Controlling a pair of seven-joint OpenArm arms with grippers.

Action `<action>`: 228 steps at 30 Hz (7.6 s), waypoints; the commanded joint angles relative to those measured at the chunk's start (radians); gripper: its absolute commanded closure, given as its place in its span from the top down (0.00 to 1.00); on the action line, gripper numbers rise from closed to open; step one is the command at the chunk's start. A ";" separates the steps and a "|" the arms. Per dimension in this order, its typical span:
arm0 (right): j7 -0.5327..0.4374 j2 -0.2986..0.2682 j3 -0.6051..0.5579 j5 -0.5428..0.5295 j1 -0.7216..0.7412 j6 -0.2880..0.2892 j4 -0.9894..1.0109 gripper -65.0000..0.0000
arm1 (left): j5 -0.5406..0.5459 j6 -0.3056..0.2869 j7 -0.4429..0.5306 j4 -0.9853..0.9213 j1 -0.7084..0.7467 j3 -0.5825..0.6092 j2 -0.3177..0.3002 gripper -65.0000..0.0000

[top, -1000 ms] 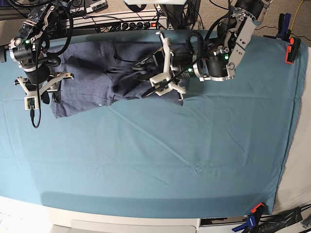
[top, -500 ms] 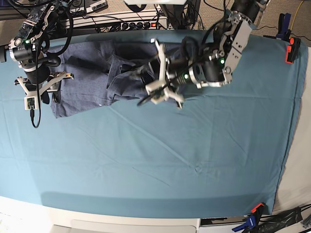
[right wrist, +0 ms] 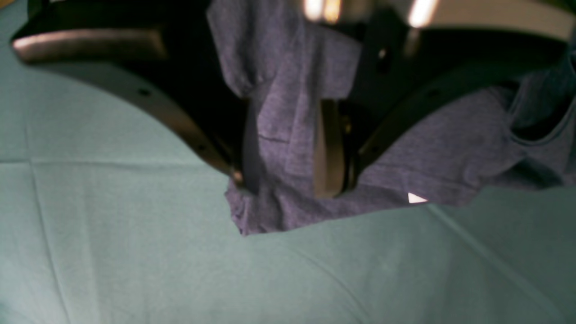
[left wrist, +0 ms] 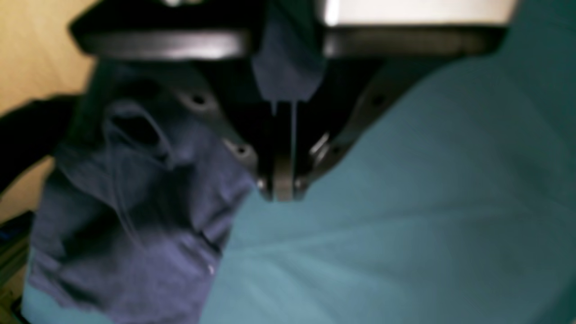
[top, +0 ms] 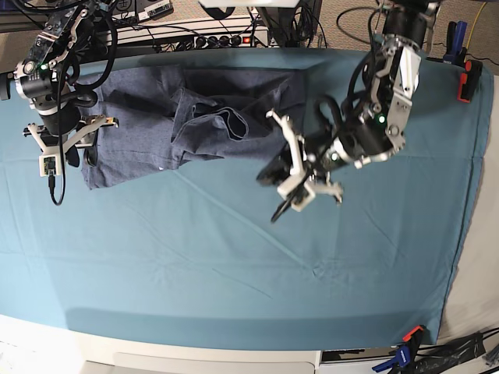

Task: Fold the T-shirt properly
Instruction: 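Lower the left gripper back onto the folded end and grasp it, then push the folded end with the left gripper toward the right gripper, then release the shirt and raise both grippers away from the bundle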

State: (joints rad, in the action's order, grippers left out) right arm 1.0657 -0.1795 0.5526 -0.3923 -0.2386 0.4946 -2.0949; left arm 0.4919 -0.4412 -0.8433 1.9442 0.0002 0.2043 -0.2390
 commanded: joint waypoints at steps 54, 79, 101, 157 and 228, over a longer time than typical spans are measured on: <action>-0.022 -0.011 0.005 -0.037 0.006 -0.004 -0.020 0.33 | -0.174 0.086 -0.084 0.017 0.109 0.118 0.010 0.00; -0.027 -0.011 0.005 -0.040 0.006 -0.005 -0.020 0.33 | -0.068 0.078 0.042 0.017 0.240 0.121 0.114 0.00; -0.029 -0.012 0.005 -0.045 0.006 -0.005 -0.020 0.33 | -0.122 0.079 0.029 0.008 0.319 0.134 0.121 0.00; -0.029 -0.012 0.005 -0.031 0.006 -0.005 -0.020 0.33 | -0.342 0.109 0.126 -0.372 -0.216 0.356 0.178 0.00; 0.017 -0.116 0.419 -0.292 0.061 0.018 0.297 0.44 | 0.242 0.001 -0.077 0.412 0.723 -0.829 -0.338 0.00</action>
State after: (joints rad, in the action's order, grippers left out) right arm 1.1061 -0.2726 0.9653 -0.6678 -0.1841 0.5076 -1.7794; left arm 0.7258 -0.4431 -0.9413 2.3428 0.7197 -0.6167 -0.5655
